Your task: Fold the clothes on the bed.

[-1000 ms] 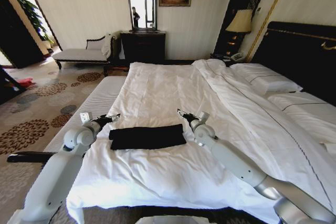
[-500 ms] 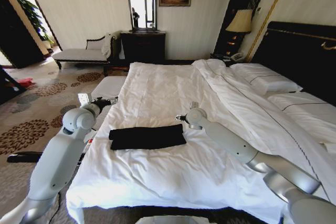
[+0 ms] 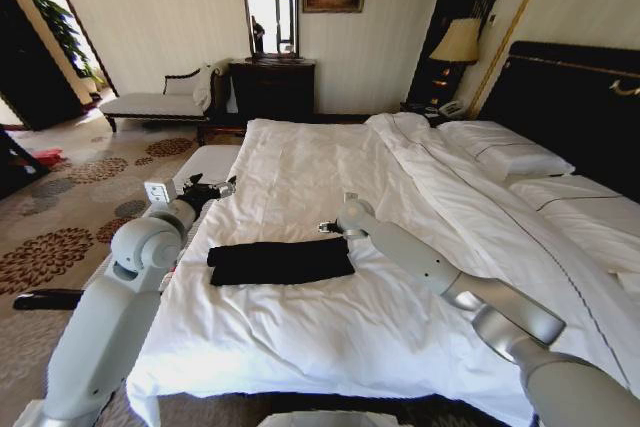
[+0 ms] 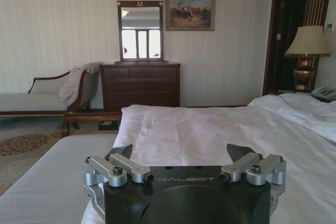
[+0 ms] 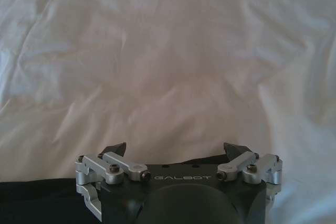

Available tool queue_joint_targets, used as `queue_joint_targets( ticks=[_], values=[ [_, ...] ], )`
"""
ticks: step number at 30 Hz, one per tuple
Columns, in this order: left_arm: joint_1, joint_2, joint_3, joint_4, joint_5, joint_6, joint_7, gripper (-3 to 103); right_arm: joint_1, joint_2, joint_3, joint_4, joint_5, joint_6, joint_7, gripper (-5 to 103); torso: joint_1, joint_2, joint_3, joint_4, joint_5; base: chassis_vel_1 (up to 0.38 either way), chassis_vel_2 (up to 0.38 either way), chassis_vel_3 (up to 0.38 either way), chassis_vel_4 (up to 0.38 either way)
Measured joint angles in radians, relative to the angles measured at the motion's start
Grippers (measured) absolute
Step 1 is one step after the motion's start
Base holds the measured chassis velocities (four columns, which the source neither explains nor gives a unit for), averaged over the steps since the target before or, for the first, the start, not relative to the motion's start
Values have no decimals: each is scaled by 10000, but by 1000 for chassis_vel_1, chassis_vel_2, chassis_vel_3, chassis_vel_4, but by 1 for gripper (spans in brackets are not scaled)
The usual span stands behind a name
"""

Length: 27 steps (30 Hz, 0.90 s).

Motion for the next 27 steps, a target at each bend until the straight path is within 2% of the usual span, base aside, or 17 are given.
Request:
queue_joint_targets(
  ticks=[4, 12, 16, 18, 20, 21, 22, 27],
  values=[
    [263, -86, -41, 18, 124, -48, -2, 100, -198, 77, -98, 370, 249, 25, 177, 100, 0, 0, 0, -7, 1, 0, 0, 0, 0],
    [603, -78, -103, 12, 321, -147, -2, 100, -447, -25, -3, 978, 666, 71, 493, 100, 0, 0, -1, 0, 1, 0, 0, 0, 0],
    [705, -46, -126, 17, 443, -225, -1, 100, -651, -451, -3, 1613, 1136, 3, 1056, 100, 0, 1, -1, -4, 3, 0, 0, 0, 0],
    [777, 6, -133, 27, 568, -319, -3, 100, -869, -931, -100, 2293, 1515, -88, 1588, 100, 1, 1, 0, -5, 3, 0, 0, 0, 0],
    [785, 19, -133, 33, 594, -338, -1, 100, -929, -1056, -124, 2493, 1647, -122, 1733, 100, 2, 1, 0, -4, 3, 0, 0, 0, 0],
    [792, 44, -135, 51, 642, -372, -3, 100, -1049, -1261, -149, 2820, 1891, -176, 1998, 100, 1, 1, 0, -5, 4, 0, 0, 0, 0],
    [795, 100, -139, 177, 862, -488, -3, 100, -1580, -1982, -132, 4243, 2477, -235, 2576, 100, 0, 2, -1, -5, 4, 0, 0, 0, 0],
    [747, 135, -117, 316, 1035, -573, -4, 100, -1442, -2068, 242, 4672, 2607, -183, 2547, 100, 0, 2, -1, -7, 3, 0, 0, 0, 0]
  ],
)
